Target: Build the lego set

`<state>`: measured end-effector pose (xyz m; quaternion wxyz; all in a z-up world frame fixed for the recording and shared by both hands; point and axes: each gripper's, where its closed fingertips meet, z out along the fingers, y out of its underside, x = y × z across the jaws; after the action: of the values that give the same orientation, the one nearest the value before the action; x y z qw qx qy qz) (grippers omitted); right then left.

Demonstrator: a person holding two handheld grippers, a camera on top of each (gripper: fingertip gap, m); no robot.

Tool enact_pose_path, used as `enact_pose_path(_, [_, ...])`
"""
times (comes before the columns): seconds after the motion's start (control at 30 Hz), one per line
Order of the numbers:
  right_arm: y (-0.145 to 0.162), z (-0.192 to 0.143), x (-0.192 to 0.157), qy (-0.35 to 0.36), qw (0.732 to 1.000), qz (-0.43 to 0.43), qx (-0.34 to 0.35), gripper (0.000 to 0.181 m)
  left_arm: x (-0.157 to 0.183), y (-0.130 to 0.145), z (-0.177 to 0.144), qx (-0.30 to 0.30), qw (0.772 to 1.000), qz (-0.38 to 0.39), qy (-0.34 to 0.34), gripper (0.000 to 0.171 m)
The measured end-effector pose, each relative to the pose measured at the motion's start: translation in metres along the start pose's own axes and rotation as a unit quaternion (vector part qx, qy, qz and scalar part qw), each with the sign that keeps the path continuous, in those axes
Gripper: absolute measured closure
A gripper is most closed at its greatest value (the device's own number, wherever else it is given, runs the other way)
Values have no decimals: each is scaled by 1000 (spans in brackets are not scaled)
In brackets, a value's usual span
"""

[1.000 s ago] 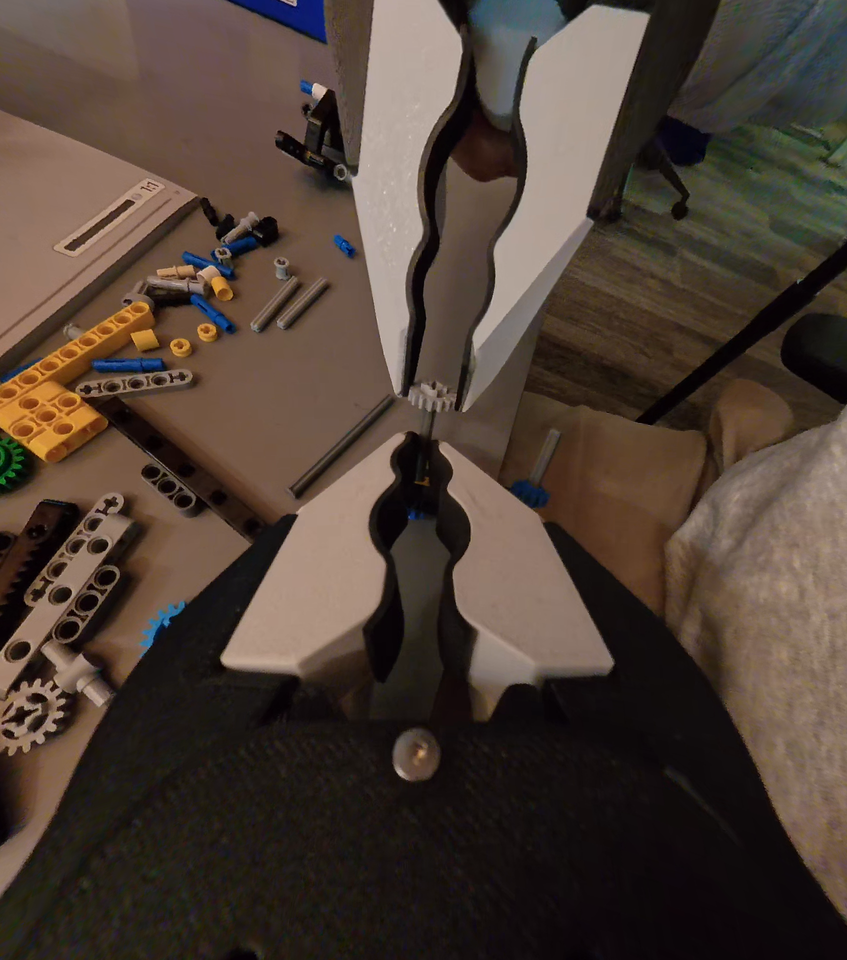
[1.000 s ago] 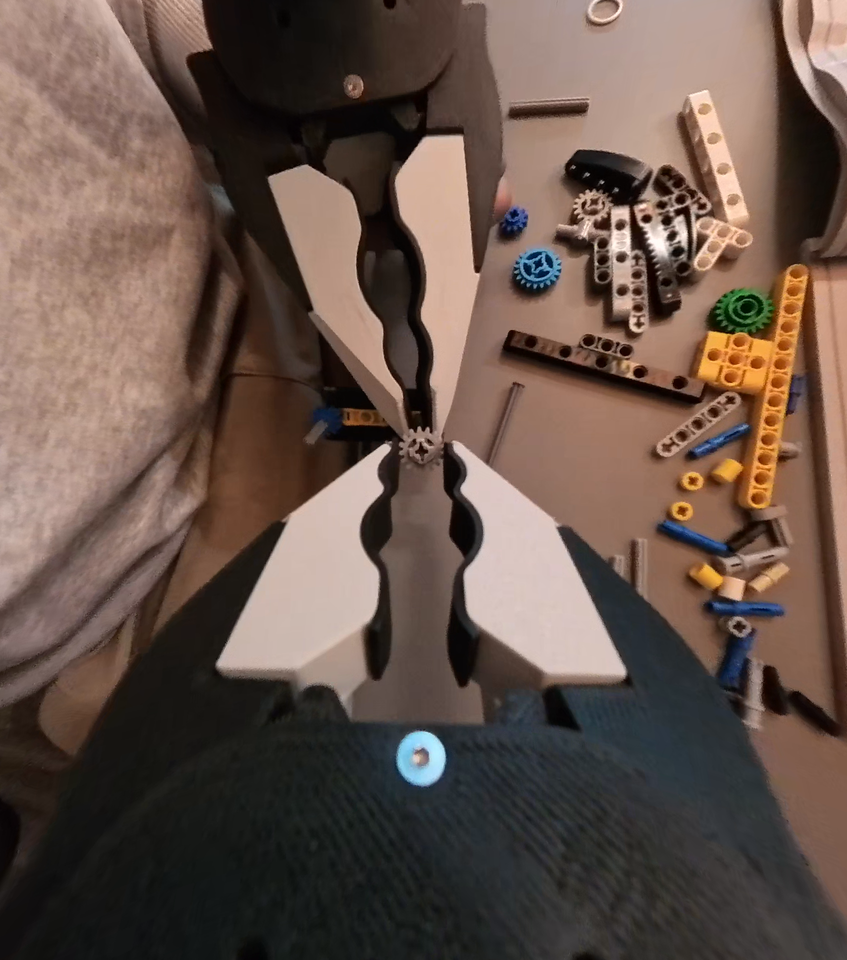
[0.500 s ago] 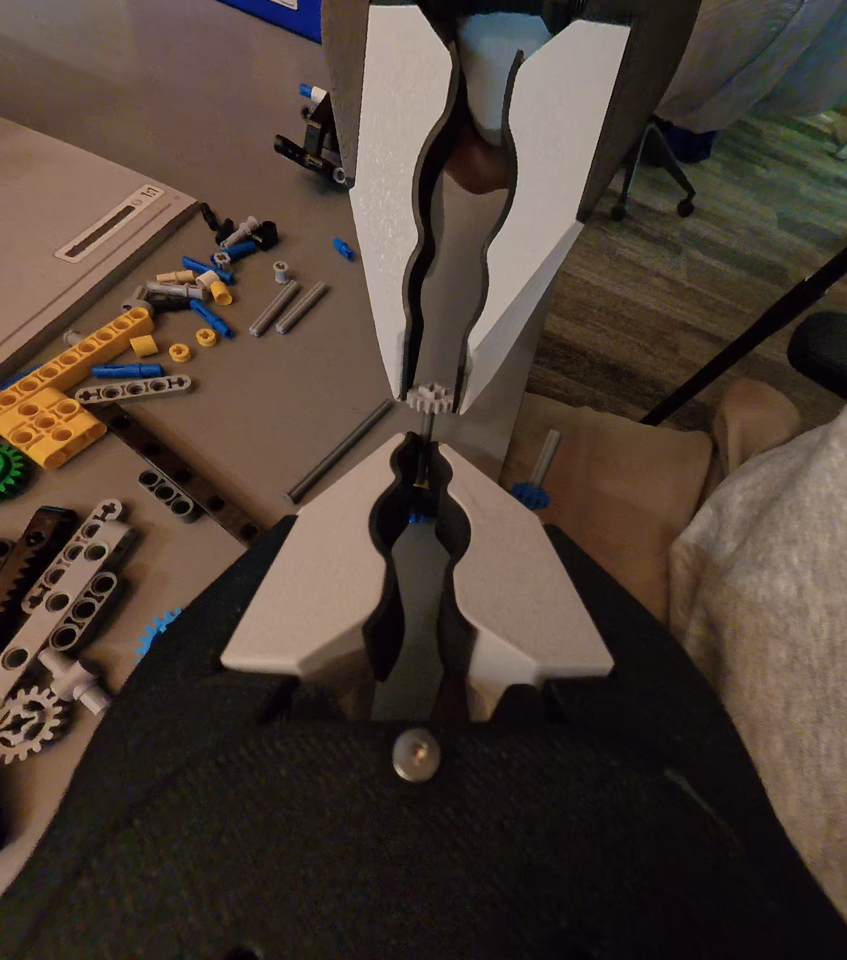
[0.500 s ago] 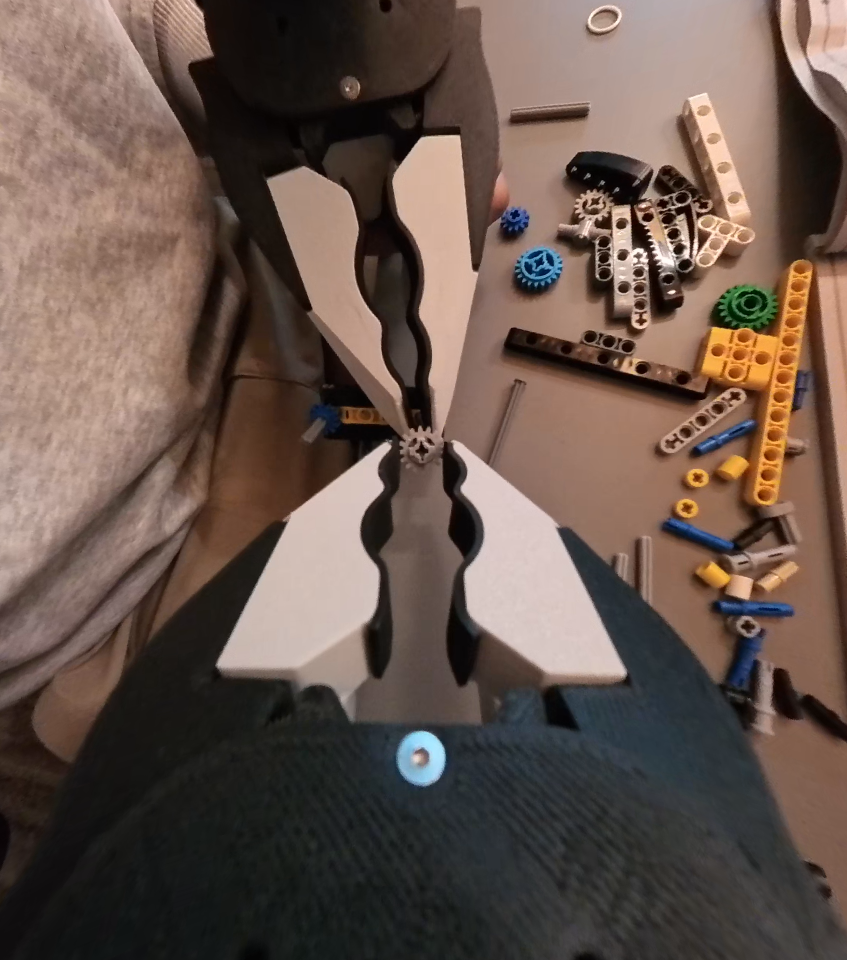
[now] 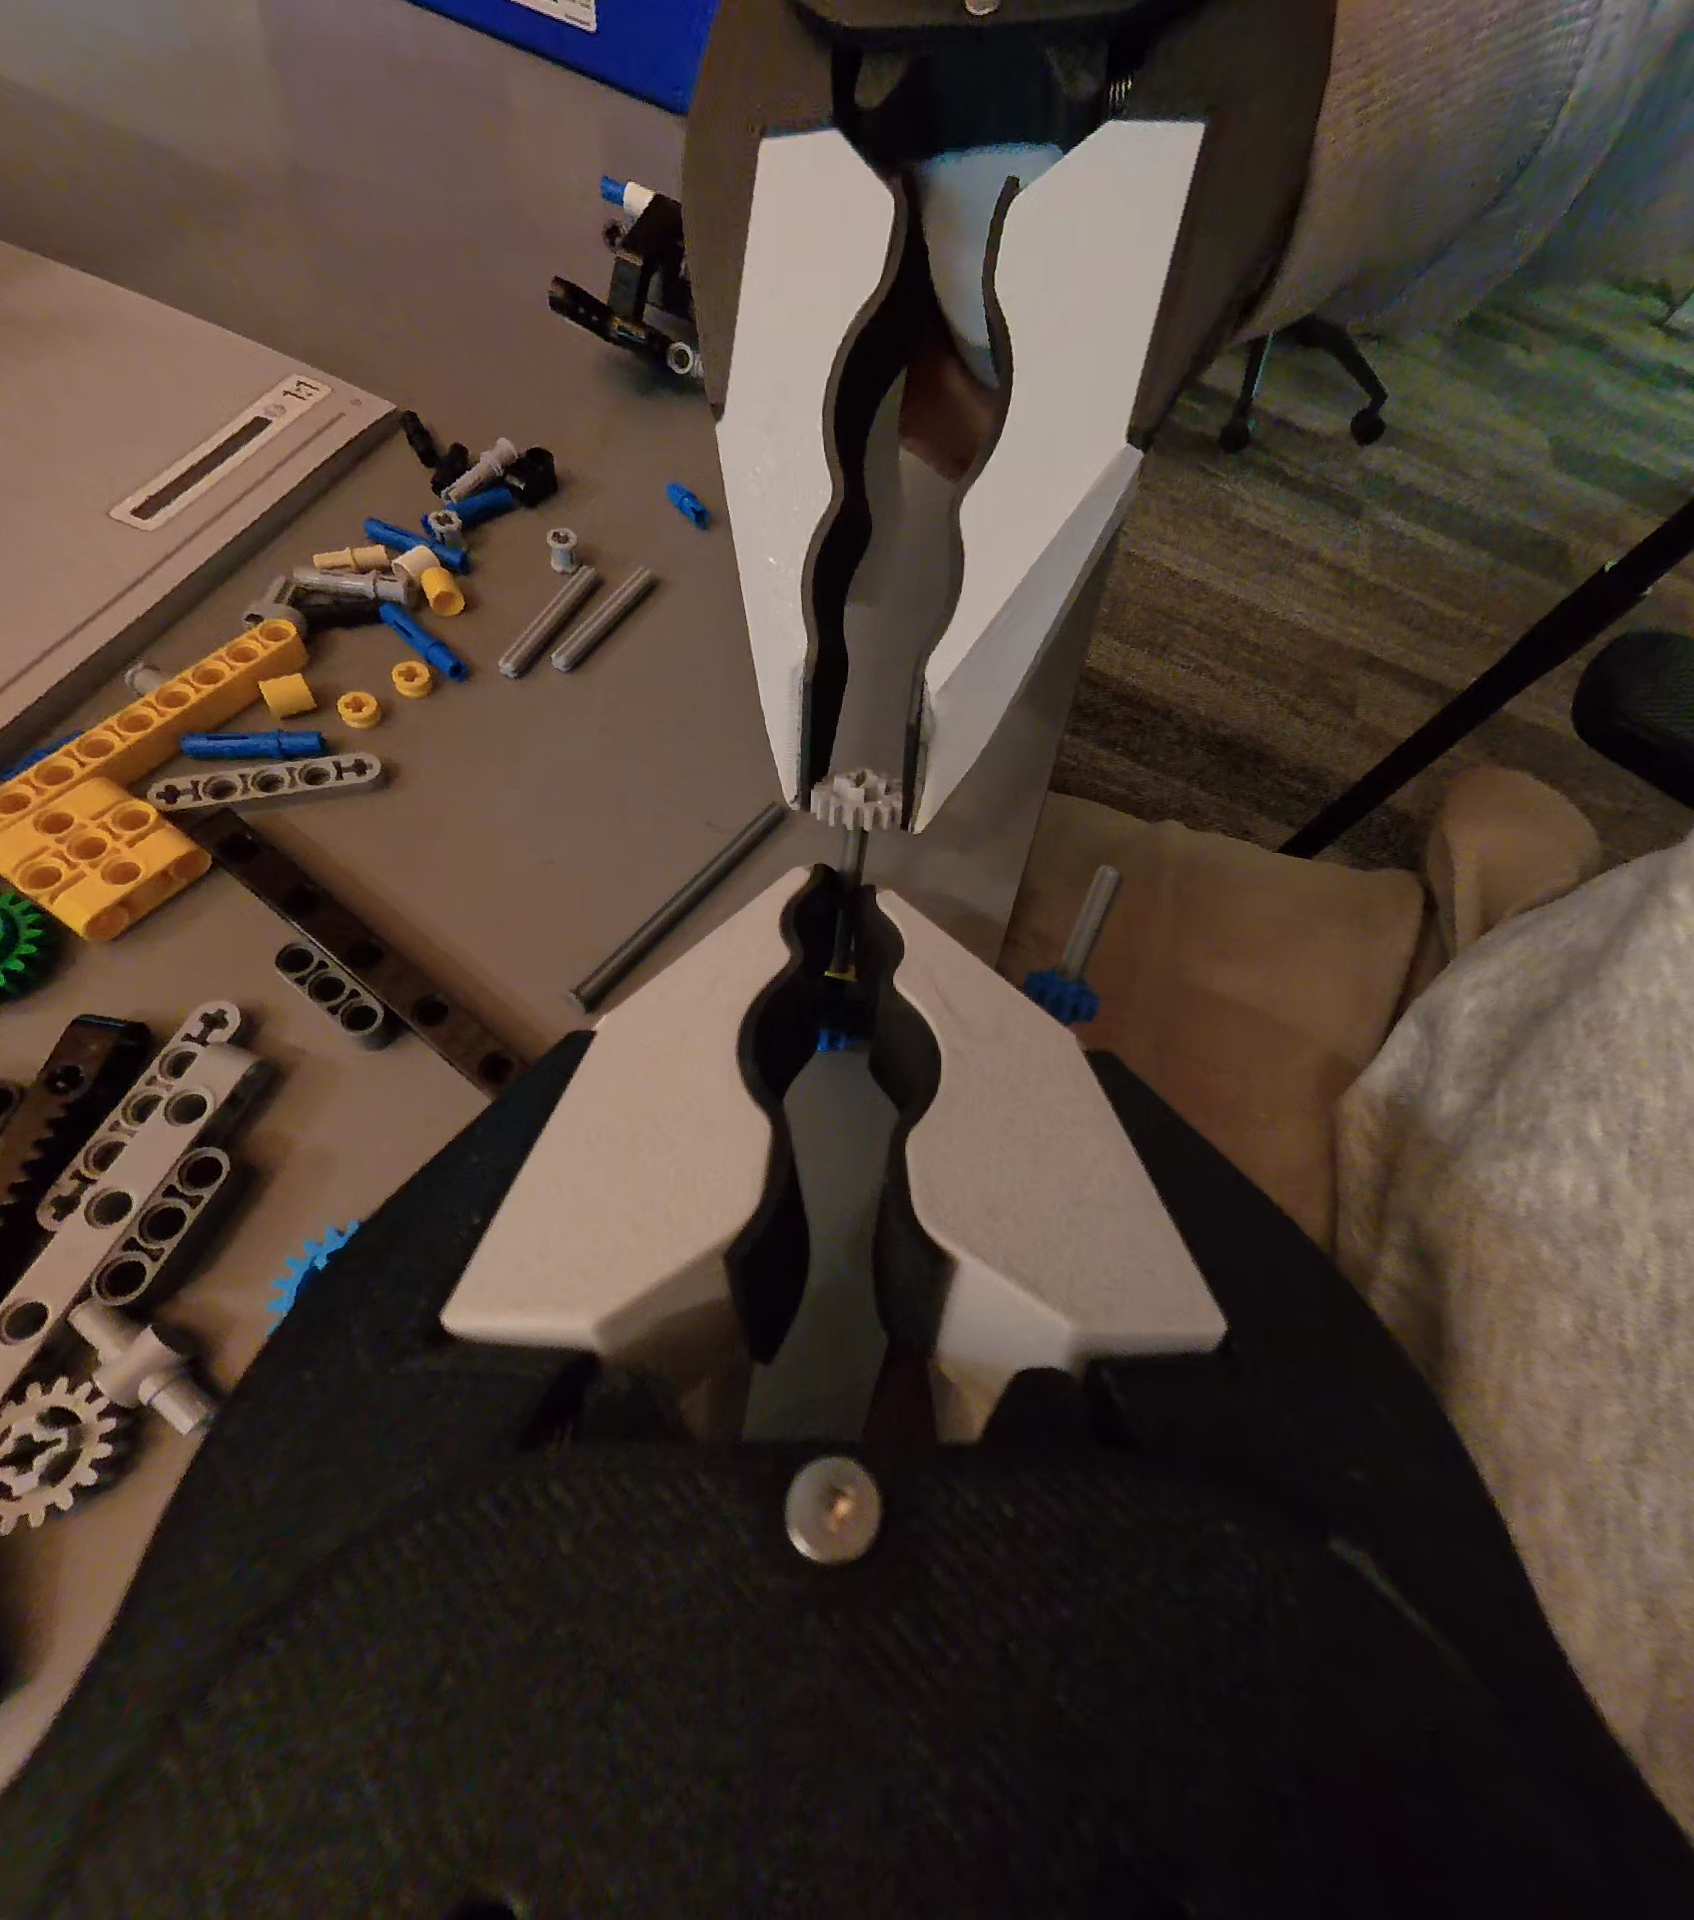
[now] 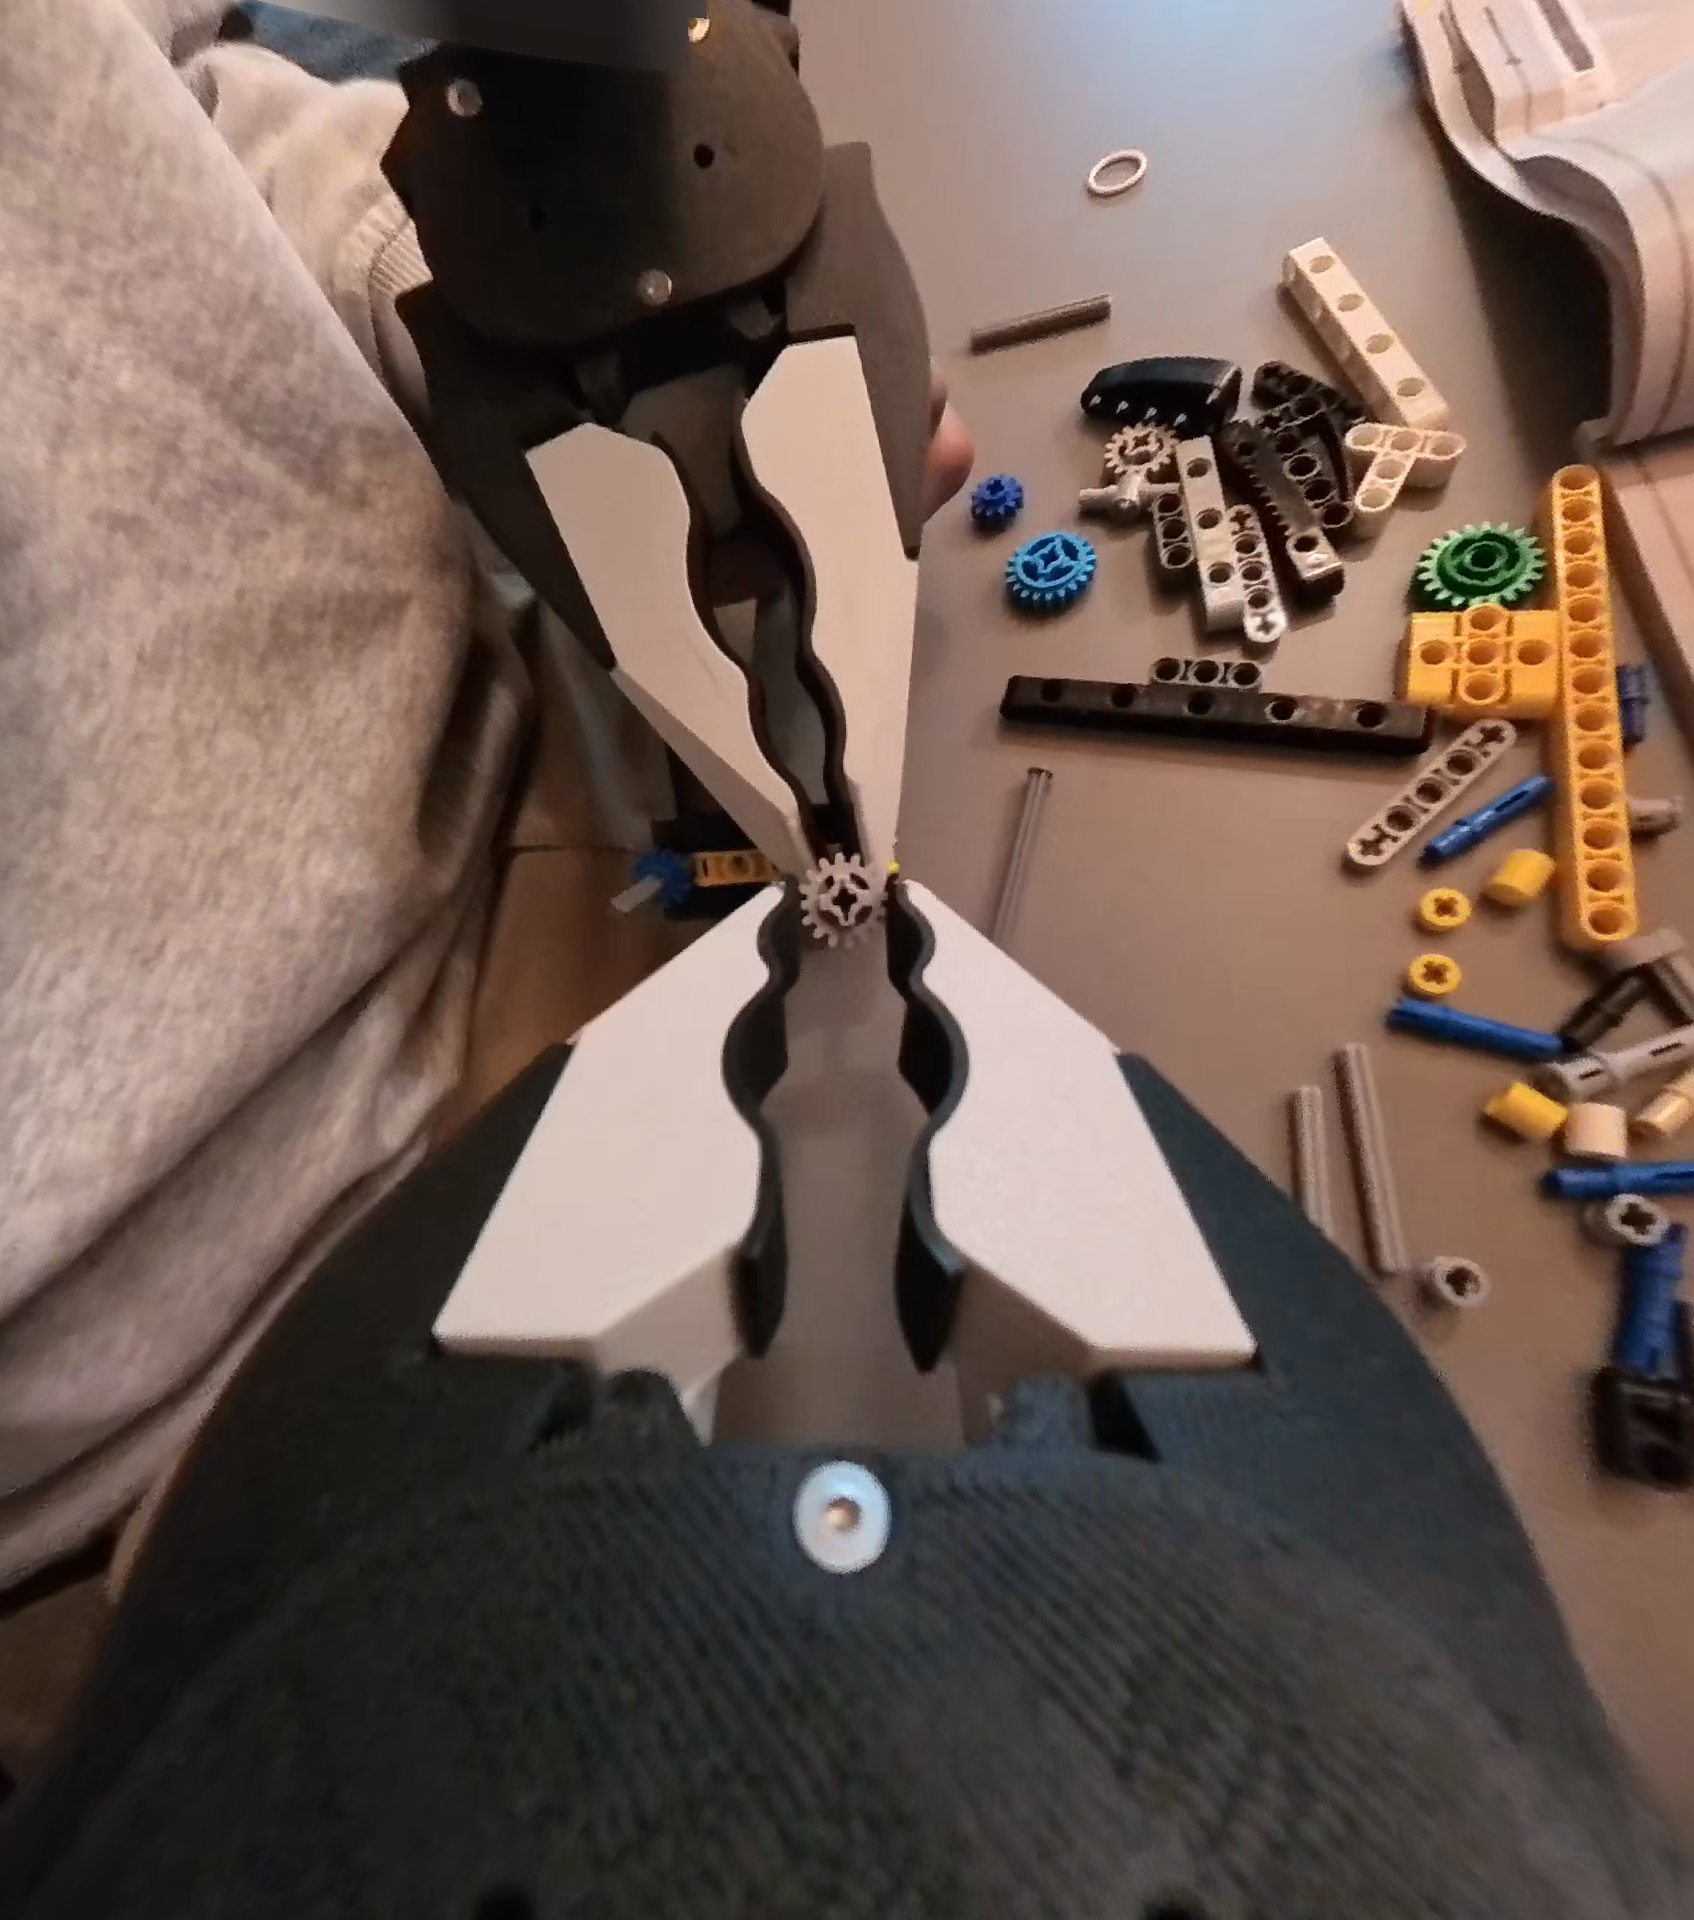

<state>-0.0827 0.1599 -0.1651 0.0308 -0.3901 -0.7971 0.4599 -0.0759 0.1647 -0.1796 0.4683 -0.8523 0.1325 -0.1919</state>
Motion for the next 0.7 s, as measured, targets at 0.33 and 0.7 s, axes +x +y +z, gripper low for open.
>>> enact_pose_path(0.33, [0, -1, 0, 27, 998, 12, 61, 166, 0, 0, 0, 1, 1000, -2, 2, 169])
enact_pose_path(0.7, [4, -3, -2, 44, 996, 28, 78, 166, 3, 1, 2, -1, 1000, 6, 4, 169])
